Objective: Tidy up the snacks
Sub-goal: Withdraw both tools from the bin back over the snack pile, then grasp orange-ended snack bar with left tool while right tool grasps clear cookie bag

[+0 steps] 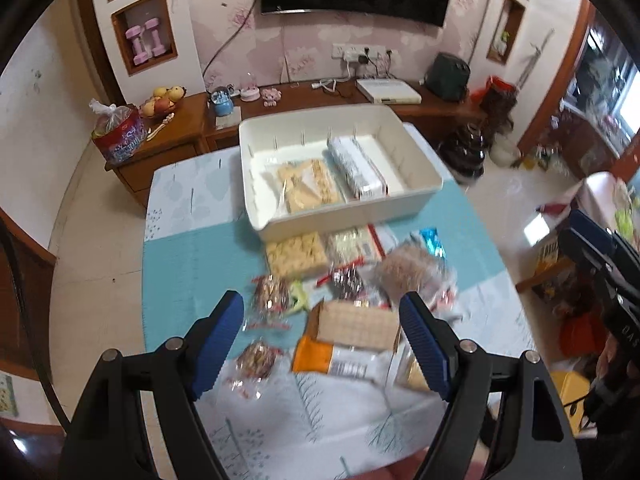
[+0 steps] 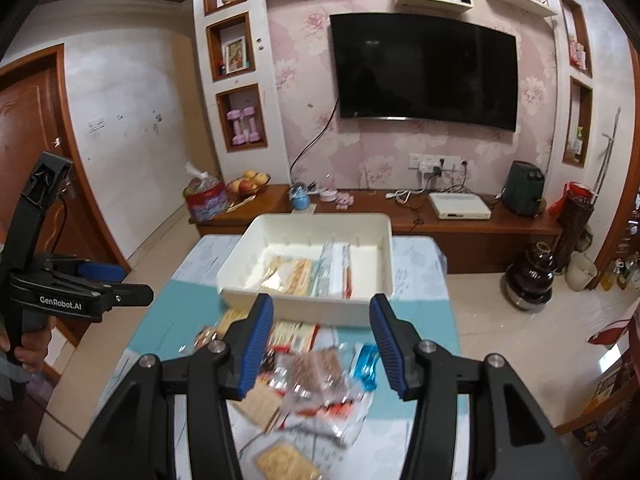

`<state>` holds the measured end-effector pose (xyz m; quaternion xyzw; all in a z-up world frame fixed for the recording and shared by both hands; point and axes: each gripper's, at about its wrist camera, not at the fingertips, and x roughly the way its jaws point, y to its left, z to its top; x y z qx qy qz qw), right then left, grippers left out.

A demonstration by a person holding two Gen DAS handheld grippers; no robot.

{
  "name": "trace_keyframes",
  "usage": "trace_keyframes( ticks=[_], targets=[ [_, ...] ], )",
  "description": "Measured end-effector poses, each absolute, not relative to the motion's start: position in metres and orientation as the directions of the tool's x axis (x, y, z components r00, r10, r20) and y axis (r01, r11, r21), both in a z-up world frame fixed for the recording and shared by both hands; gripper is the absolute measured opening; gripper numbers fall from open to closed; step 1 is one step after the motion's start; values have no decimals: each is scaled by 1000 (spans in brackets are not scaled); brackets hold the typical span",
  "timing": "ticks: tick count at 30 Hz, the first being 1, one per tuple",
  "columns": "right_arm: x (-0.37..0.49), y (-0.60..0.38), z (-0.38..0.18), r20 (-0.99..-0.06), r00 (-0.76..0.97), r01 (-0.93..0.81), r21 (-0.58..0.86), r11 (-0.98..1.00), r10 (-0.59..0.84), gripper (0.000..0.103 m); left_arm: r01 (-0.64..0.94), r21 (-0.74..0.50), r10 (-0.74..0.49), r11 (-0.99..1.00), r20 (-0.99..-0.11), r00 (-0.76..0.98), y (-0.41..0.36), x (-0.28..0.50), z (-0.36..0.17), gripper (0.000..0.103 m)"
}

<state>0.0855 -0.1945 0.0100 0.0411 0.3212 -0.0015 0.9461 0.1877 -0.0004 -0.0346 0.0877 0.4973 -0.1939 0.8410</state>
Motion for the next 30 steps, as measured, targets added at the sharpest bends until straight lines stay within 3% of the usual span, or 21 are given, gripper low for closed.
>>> trace_keyframes(
  ticks=[13,16,30],
  targets=[
    [52,-176,-40,-714,700,52,101,993,36,51,642,19,-237,767,-921,310,-11,170,-66,80],
    [46,-169,-54,-737,676,73,94,993,20,51,699,13,-246,715,-931,268,-15,170,-77,85],
    [21,-114,-122,-790,608,77,-38,996,-77,51,932,-59,-243,356,-970,31,-37,164,-155,85]
  ],
)
